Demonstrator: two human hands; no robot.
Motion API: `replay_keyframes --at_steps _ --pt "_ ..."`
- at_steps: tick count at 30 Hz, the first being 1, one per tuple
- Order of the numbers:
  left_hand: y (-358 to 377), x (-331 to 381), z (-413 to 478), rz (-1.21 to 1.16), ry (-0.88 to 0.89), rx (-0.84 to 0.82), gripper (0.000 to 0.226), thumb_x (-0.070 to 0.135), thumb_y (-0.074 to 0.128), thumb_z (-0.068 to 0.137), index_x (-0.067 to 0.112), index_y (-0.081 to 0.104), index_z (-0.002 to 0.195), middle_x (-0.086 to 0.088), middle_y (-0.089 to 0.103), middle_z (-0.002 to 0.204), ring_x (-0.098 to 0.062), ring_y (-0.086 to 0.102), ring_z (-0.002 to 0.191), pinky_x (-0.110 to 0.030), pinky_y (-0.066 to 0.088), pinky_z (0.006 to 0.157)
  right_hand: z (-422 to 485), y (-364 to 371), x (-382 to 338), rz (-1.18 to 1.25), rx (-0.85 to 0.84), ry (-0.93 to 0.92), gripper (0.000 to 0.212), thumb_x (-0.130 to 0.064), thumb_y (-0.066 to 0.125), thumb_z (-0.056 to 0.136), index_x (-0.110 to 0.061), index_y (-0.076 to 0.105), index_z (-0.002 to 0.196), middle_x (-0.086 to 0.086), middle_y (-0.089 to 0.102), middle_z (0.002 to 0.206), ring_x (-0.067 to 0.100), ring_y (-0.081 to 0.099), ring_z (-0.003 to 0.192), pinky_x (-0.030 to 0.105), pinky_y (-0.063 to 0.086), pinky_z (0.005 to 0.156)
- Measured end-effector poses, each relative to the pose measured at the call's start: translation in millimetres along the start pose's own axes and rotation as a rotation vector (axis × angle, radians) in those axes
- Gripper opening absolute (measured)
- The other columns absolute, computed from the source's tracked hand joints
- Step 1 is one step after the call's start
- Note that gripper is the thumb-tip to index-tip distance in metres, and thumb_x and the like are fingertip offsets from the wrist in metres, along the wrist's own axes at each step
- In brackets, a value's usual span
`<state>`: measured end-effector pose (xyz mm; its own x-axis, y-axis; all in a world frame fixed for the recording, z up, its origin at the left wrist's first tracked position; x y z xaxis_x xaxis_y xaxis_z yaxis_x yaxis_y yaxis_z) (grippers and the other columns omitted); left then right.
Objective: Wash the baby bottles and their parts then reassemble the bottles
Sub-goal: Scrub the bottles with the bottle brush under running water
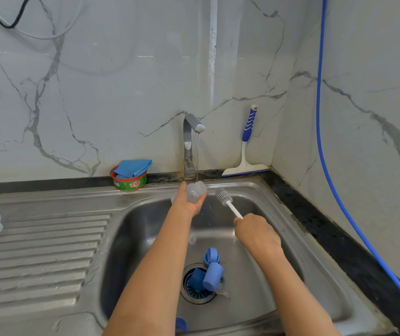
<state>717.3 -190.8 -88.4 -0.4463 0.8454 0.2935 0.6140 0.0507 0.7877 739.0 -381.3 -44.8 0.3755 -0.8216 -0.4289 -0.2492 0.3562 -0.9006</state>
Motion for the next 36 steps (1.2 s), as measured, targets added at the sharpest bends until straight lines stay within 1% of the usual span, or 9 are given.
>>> replay_keyframes --at_steps 4,6,8,11,14,18,23,29,36 --pt "-9.4 -5.8 -6.1 0.123 -0.049 -0.02 0.06 0.02 0.078 0.079 0.003 0.044 0.125 -0.024 0.052 0.111 -0.041 0.057 0.106 -0.052 0.054 0.085 0.4 1.5 -0.9 0.017 -0.009 -0.004 0.035 -0.031 0.034 0.101 -0.007 0.057 0.114 0.003 0.049 0.087 0.023 0.051 0.078 0.029 0.04 0.068" --pt "-10.4 -6.3 -8.4 0.142 -0.053 -0.037 0.06 0.017 0.078 0.079 0.003 0.043 0.126 -0.025 0.05 0.108 -0.042 0.055 0.11 -0.055 0.053 0.085 -0.2 1.1 -0.2 0.012 -0.017 -0.003 0.035 -0.031 0.034 0.101 -0.008 0.056 0.115 0.002 0.048 0.086 0.022 0.051 0.078 0.029 0.039 0.067" --pt "-10.1 -2.7 -7.9 0.095 -0.039 -0.026 0.067 0.016 0.077 0.08 0.004 0.04 0.134 -0.026 0.046 0.122 -0.044 0.049 0.119 -0.058 0.051 0.087 -0.3 2.3 0.5 0.009 -0.032 0.005 0.034 -0.029 0.034 0.101 -0.008 0.056 0.116 0.001 0.047 0.086 0.021 0.051 0.079 0.028 0.039 0.067" --pt "-12.7 0.5 -4.9 0.009 -0.09 0.063 0.082 0.019 0.08 0.077 0.009 0.032 0.142 -0.028 0.022 0.147 -0.047 0.04 0.129 -0.056 0.056 0.074 -0.7 5.3 -0.1 -0.001 -0.055 0.02 0.031 -0.023 0.035 0.099 -0.008 0.055 0.117 0.002 0.05 0.09 0.021 0.052 0.08 0.028 0.039 0.066" --pt "-11.5 -3.3 -6.0 -0.102 -0.196 0.037 0.083 0.022 0.076 0.082 0.0 0.026 0.143 -0.03 0.029 0.14 -0.048 0.049 0.12 -0.048 0.055 0.084 0.1 6.9 -1.1 0.032 -0.048 0.025 0.031 -0.021 0.036 0.097 -0.008 0.056 0.117 0.003 0.053 0.093 0.022 0.053 0.08 0.027 0.039 0.065" --pt "-14.0 -8.2 -9.4 -0.178 -0.263 0.008 0.076 0.019 0.069 0.088 -0.008 0.023 0.142 -0.028 0.027 0.142 -0.043 0.049 0.123 -0.034 0.049 0.096 1.3 6.9 -1.6 0.064 -0.034 0.02 0.033 -0.022 0.036 0.098 -0.007 0.056 0.119 0.007 0.057 0.101 0.024 0.052 0.083 0.029 0.04 0.068" --pt "-26.6 -10.7 -5.9 -0.149 -0.285 0.039 0.074 0.016 0.068 0.088 -0.006 0.024 0.144 -0.029 0.02 0.144 -0.042 0.053 0.12 -0.034 0.052 0.092 0.6 5.1 -5.0 0.025 -0.009 -0.01 0.033 -0.02 0.037 0.098 -0.006 0.056 0.121 0.01 0.06 0.112 0.024 0.051 0.085 0.029 0.039 0.069" --pt "-29.1 -13.2 -6.9 -0.186 -0.295 0.062 0.076 0.021 0.067 0.089 -0.006 0.022 0.144 -0.029 0.017 0.147 -0.041 0.052 0.122 -0.032 0.051 0.094 2.1 9.9 -12.4 -0.014 -0.04 -0.1 0.028 -0.013 0.033 0.1 -0.002 0.052 0.119 0.016 0.06 0.118 0.031 0.058 0.106 0.028 0.038 0.071" --pt "-29.4 -13.0 -14.3 -0.187 -0.274 0.083 0.076 0.024 0.064 0.091 -0.004 0.019 0.145 -0.029 0.016 0.148 -0.043 0.051 0.122 -0.034 0.049 0.097 0.9 10.8 -11.8 -0.066 -0.011 -0.121 0.03 -0.018 0.029 0.102 -0.007 0.052 0.117 0.012 0.064 0.104 0.028 0.064 0.085 0.031 0.049 0.065"
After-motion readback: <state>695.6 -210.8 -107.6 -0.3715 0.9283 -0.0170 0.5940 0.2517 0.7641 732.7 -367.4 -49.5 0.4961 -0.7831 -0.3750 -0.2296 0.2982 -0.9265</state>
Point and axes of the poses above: each hand's wrist, its own z-axis towards the middle knuckle, its own y-axis out of the palm, x = y × z, the point moved 6 cm from there along z, towards the middle knuckle
